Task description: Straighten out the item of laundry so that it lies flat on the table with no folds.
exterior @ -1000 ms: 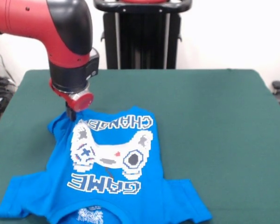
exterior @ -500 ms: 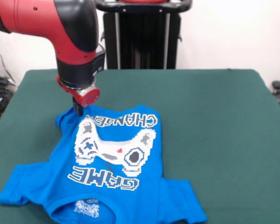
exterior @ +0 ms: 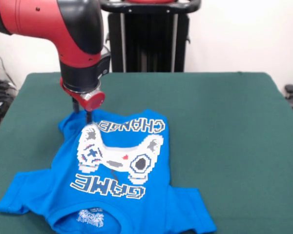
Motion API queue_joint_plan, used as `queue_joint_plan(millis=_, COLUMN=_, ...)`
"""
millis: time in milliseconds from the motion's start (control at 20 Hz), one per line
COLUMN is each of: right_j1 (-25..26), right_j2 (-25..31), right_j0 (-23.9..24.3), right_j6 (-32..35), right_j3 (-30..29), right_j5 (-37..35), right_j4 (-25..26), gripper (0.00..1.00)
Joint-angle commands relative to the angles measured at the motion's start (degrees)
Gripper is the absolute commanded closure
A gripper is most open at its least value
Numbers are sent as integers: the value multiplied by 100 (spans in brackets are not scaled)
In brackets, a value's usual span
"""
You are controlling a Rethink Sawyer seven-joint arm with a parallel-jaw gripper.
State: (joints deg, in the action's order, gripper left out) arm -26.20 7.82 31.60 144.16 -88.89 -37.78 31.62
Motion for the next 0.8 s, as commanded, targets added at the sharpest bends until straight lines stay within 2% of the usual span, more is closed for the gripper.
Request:
queue_joint_plan(millis=50, right_j1=290, right_j2=149, right_j0=-305, right_j6=-259, right_j3=-240, right_j5=315, right_j4=241, gripper=0)
queue_joint_plan(millis=300, right_j1=248, right_j2=130, right_j0=-359, right_j6=-254, right_j3=-35, right_j5=623, right_j4=340, gripper=0)
queue_joint_plan(millis=800, right_j1=-429, right_j2=213, right_j0=-446, right_j6=-457, right_j3=-34, right_j5=173, right_j4=169, gripper=0)
